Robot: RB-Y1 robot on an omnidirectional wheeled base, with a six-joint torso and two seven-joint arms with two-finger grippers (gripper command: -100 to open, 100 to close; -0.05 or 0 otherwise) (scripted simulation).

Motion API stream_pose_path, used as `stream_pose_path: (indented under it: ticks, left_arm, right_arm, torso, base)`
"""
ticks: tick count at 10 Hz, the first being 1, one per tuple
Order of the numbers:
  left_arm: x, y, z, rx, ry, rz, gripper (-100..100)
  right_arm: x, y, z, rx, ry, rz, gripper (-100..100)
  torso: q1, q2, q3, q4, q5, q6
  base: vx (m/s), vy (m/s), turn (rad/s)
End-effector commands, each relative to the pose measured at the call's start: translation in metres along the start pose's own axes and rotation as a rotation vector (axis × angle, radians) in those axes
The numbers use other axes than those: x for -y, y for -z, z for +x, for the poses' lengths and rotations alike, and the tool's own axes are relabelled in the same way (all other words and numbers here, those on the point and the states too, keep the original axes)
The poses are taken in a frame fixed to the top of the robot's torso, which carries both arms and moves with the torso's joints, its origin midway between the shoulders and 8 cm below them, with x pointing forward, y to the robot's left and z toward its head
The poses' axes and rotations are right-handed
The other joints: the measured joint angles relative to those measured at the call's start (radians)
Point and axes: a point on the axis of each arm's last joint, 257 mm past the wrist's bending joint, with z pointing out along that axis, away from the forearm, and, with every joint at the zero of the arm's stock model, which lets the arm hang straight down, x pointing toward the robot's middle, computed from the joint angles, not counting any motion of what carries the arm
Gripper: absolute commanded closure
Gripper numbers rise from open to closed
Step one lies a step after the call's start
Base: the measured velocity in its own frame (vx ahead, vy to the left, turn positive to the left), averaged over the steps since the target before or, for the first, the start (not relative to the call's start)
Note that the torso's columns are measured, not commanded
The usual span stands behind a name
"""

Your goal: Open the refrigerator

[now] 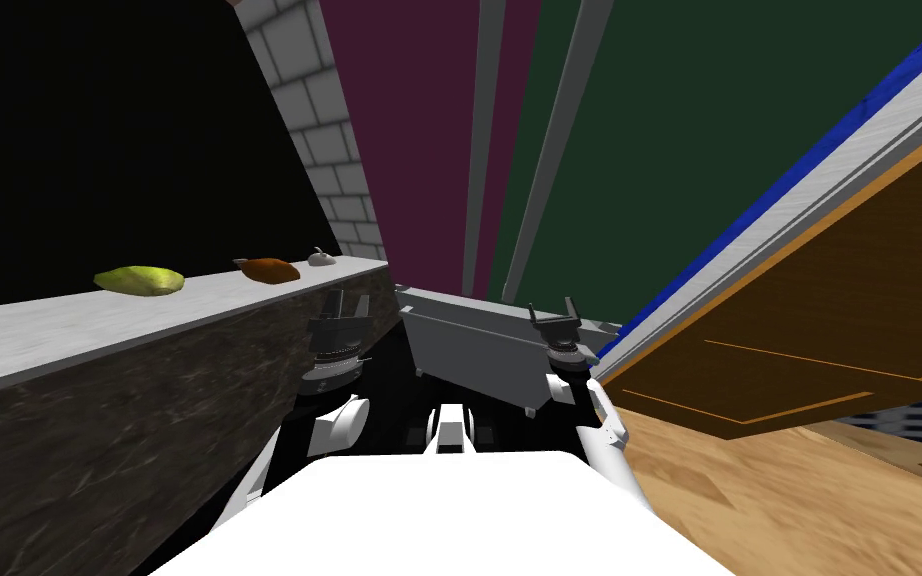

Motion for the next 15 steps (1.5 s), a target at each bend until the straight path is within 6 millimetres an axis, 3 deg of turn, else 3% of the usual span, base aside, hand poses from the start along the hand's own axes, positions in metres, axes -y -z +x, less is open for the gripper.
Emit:
stream_pose_path:
  ticks: [1,15]
  left_arm:
    - [0.000,0.000,0.000,0.000,0.000,0.000,0]
    - [0.000,0.000,0.000,0.000,0.000,0.000,0]
  right_arm:
    - [0.000,0.001,0.000,0.008,0.068,-0.003,-100]
    - [-0.007,0.025,0.007,0.068,0.501,-0.009,-100]
  torso:
    - [-0.002,0.001,0.000,0.000,0.000,0.000]
    - [0.002,-0.007,-0.004,-0.004,-0.001,-0.004]
  base:
    - [0.019,0.019,0.009]
    - [0.042,0.045,-0.048]
